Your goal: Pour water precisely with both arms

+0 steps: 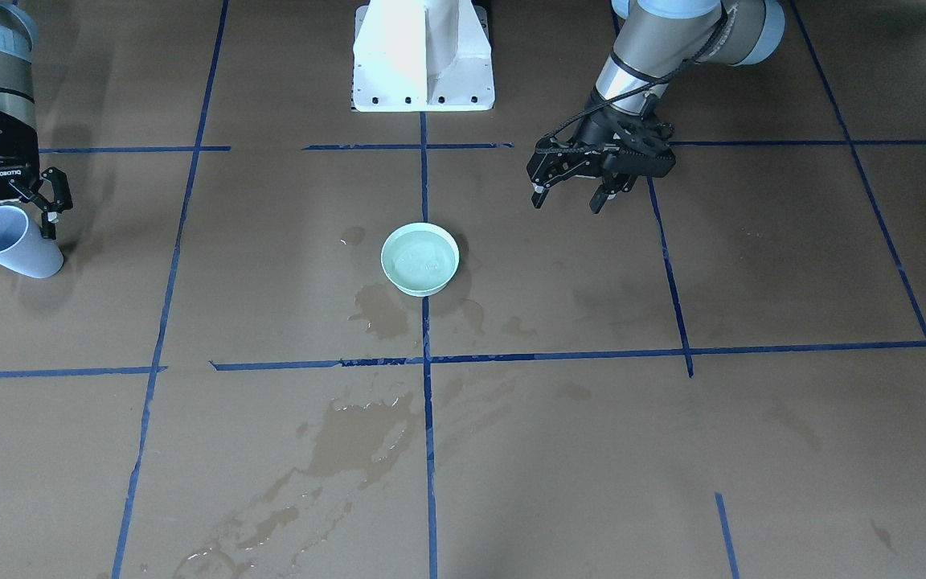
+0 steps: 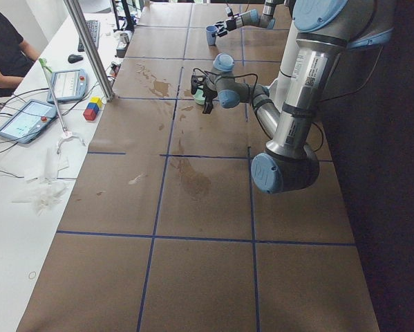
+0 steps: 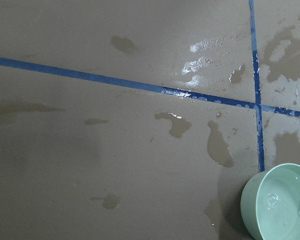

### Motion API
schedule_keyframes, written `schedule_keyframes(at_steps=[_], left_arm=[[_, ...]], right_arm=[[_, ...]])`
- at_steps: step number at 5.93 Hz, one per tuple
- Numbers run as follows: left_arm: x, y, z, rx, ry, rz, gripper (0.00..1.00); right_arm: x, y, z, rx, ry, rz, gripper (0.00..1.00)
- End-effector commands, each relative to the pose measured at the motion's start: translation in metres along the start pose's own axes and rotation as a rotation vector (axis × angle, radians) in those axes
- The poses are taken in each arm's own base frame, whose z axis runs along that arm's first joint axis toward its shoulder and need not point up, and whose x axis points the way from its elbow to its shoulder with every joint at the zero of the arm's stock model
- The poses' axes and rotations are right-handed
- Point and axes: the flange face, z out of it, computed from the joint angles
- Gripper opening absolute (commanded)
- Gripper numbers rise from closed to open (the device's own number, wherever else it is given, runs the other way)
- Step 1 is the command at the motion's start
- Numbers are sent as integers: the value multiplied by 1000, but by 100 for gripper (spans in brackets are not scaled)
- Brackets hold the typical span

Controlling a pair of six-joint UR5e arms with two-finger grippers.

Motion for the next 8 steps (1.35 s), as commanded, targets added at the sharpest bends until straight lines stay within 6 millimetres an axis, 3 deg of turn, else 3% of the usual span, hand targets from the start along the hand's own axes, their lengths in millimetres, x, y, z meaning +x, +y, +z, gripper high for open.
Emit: schedule_keyframes(at_steps=[1, 3, 4, 5, 7, 8], left_arm=[[1, 2, 1, 7, -3, 3, 100], [6, 7, 4, -7, 1, 6, 100], [16, 24, 16, -38, 0, -25, 100], [34, 28, 18, -47, 21, -24, 100], [67, 23, 55, -57, 4, -74, 100], [79, 19, 68, -60, -5, -83, 100]], right_arm=[[8, -32, -17, -1, -12, 5, 100], [10, -51, -22, -21, -30, 18, 100], [25, -65, -13, -58, -36, 1, 100], [42, -79, -3, -100, -38, -21, 100], [73, -116, 28, -226, -56, 27, 100], [102, -141, 36, -305, -43, 55, 100]])
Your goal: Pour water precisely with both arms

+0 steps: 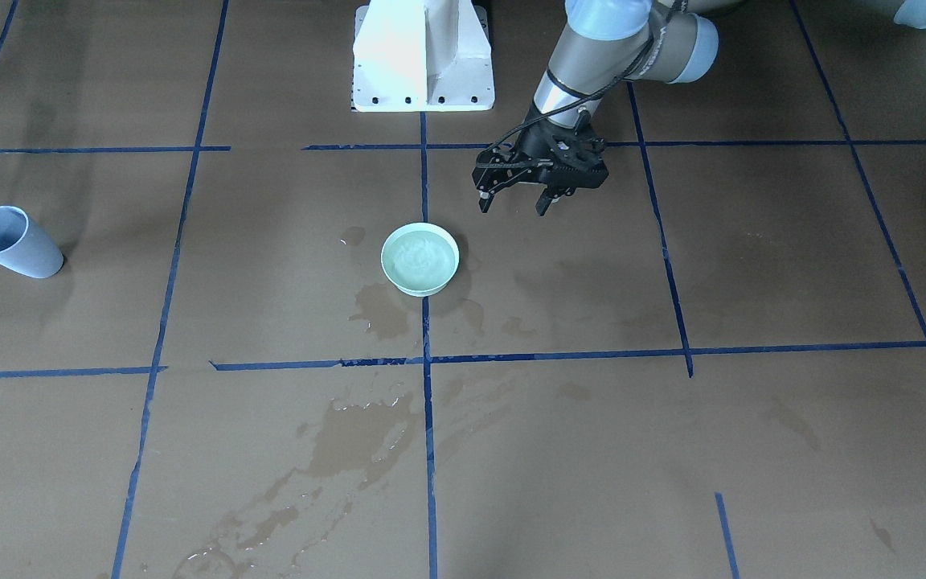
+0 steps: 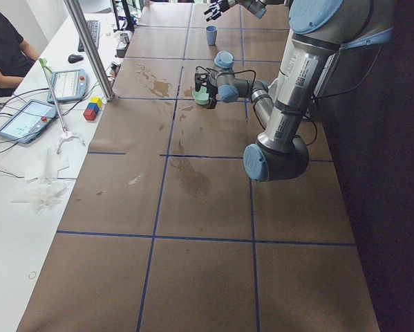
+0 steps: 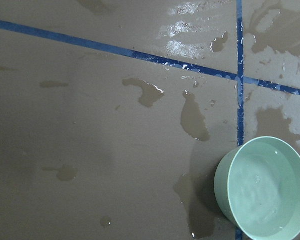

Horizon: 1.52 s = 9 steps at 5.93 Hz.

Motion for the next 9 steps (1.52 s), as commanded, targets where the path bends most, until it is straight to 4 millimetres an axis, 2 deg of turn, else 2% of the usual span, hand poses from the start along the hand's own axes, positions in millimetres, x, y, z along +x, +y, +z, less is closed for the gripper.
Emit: schedule_keyframes(at_steps=[1, 2, 3, 4, 5, 6, 8, 9], left_arm=[[18, -5, 31, -12, -57, -27, 100], [50, -7, 27, -30, -183, -49, 100], [46, -9, 34, -33, -226, -60, 99], [56, -12, 51, -33, -231, -112, 95], [67, -16, 82, -46, -183, -134, 89], [76, -20, 94, -42, -158, -165, 83], [75, -22, 91, -106, -160, -178, 53], [69, -18, 94, -125, -168, -178, 50]], right_arm=[[43, -69, 9, -163, -36, 95, 100], [59, -102, 13, -243, -76, 67, 100], [81, -116, 7, -279, -55, -44, 100], [100, -126, 0, -348, -72, -93, 100], [116, -147, -3, -426, -97, -32, 100], [122, -160, -5, -494, -151, 54, 100], [120, -171, -11, -502, -178, 73, 100], [119, -173, -12, -499, -178, 71, 100]])
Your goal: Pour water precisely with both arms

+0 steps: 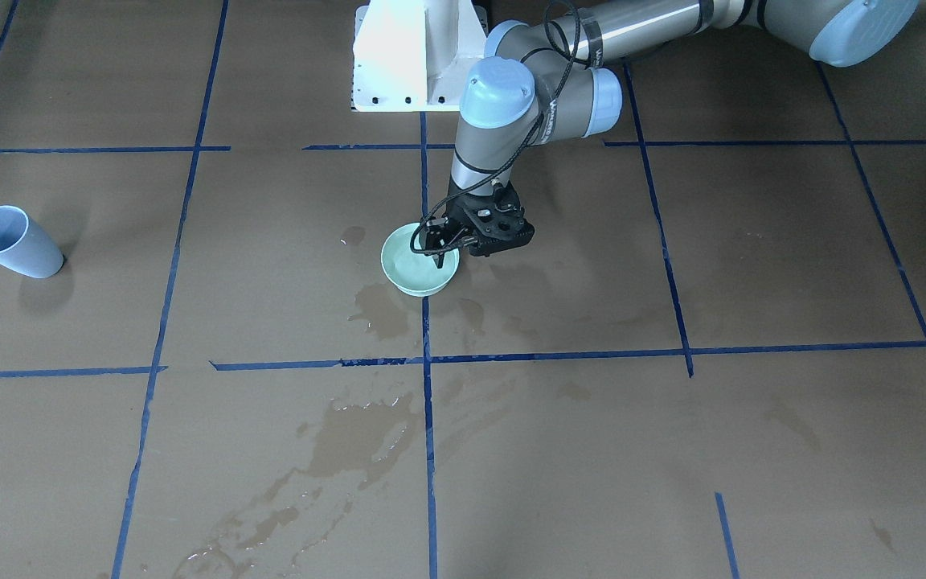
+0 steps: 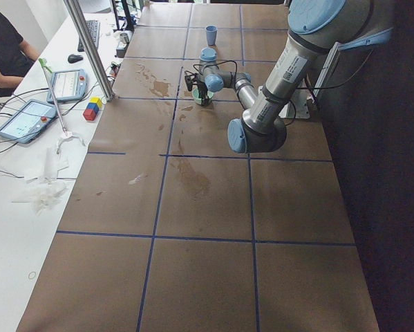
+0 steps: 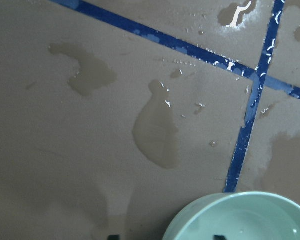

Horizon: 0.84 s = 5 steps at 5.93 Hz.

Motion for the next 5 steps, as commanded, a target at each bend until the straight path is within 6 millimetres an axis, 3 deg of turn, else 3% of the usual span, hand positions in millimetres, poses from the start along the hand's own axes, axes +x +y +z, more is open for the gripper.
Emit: schedule_keyframes(at_steps=[1, 2, 3, 4, 5], left_arm=[[-5, 3, 2, -29, -6, 2, 46], [-6, 2, 2, -28, -6, 1, 17], [-9, 3, 2, -51, -9, 5, 2], [-15, 3, 3, -58, -14, 4, 0], [-27, 4, -11, -56, 6, 7, 0]], right_arm=[[-2, -2, -1, -2, -4, 1, 100], [-1, -2, -1, -2, -2, 2, 100], [-2, -3, -1, 0, 1, -1, 100], [-2, -3, -1, 1, 2, -1, 100], [-2, -3, 1, -2, 3, -1, 100]])
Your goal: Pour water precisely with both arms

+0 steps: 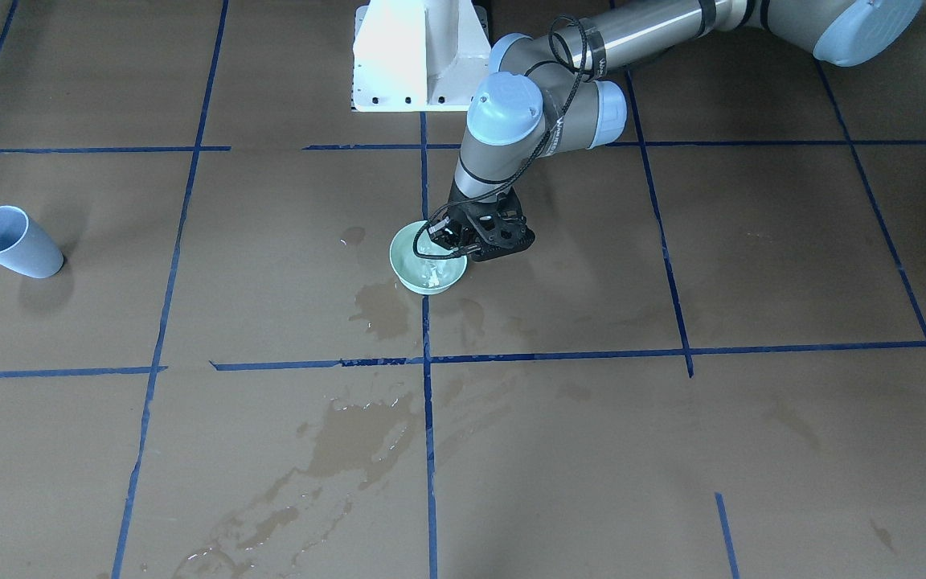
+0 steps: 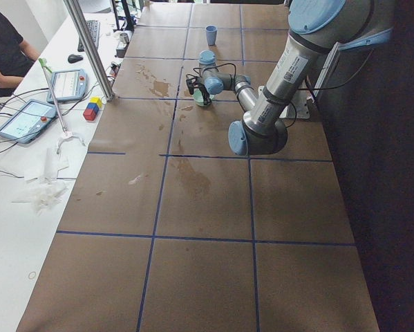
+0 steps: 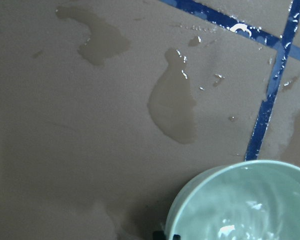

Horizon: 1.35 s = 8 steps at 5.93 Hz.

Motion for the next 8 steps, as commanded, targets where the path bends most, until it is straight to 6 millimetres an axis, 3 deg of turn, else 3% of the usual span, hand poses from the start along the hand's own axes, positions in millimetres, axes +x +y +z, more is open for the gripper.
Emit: schedule_keyframes(at_steps=[1, 2, 3, 5, 6, 8], left_arm=[[-39, -4, -31, 11, 35, 29, 0], [-61, -14, -59, 36, 61, 96, 0], [-79, -27, -73, 59, 67, 136, 0], [-146, -67, -98, 37, 49, 195, 0], [-189, -94, -109, 27, 40, 246, 0], [-293, -141, -128, -2, 49, 342, 0]], right_arm=[[-1, -1, 2, -1, 0, -2, 100], [-1, -1, 1, 0, 1, -1, 100], [-3, -2, 0, 3, -1, -6, 100], [-7, -1, 5, -14, -15, -12, 100], [-6, 1, 10, -48, -25, 19, 100], [-6, 5, 13, -87, -42, 51, 100]])
